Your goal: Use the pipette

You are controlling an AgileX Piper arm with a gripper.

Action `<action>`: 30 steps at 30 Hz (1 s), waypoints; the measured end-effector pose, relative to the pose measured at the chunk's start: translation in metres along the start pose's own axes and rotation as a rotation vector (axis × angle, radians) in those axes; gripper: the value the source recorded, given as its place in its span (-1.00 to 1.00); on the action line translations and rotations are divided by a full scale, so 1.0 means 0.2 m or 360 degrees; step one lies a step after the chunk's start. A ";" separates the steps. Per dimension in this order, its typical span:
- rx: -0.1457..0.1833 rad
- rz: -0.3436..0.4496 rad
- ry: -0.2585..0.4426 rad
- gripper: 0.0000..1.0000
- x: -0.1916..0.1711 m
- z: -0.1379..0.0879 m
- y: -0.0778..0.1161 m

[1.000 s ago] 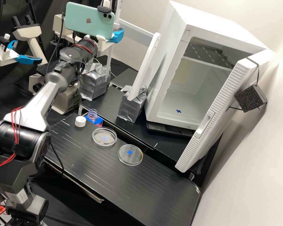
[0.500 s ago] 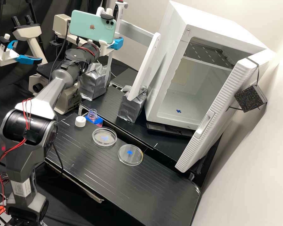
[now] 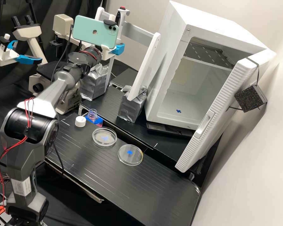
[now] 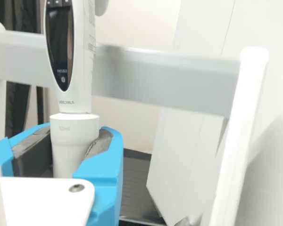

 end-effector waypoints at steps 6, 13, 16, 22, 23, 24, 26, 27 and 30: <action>0.0005 -0.0028 0.0008 -1.00 0.01 0.01 -0.02; 0.0028 -0.0062 -0.0022 -1.00 0.06 0.07 -0.05; 0.0028 -0.0071 -0.0034 -1.00 0.08 0.08 -0.06; 0.0027 -0.0081 -0.0031 -1.00 0.09 0.08 -0.07; 0.0027 -0.0082 -0.0028 -1.00 0.09 0.08 -0.07; 0.0029 -0.0082 -0.0028 -1.00 0.09 0.08 -0.07; 0.0041 -0.0090 -0.0016 -1.00 0.09 0.08 -0.07; 0.0041 -0.0093 -0.0018 -1.00 0.09 0.08 -0.08; 0.0049 -0.0101 -0.0012 -1.00 0.09 0.08 -0.08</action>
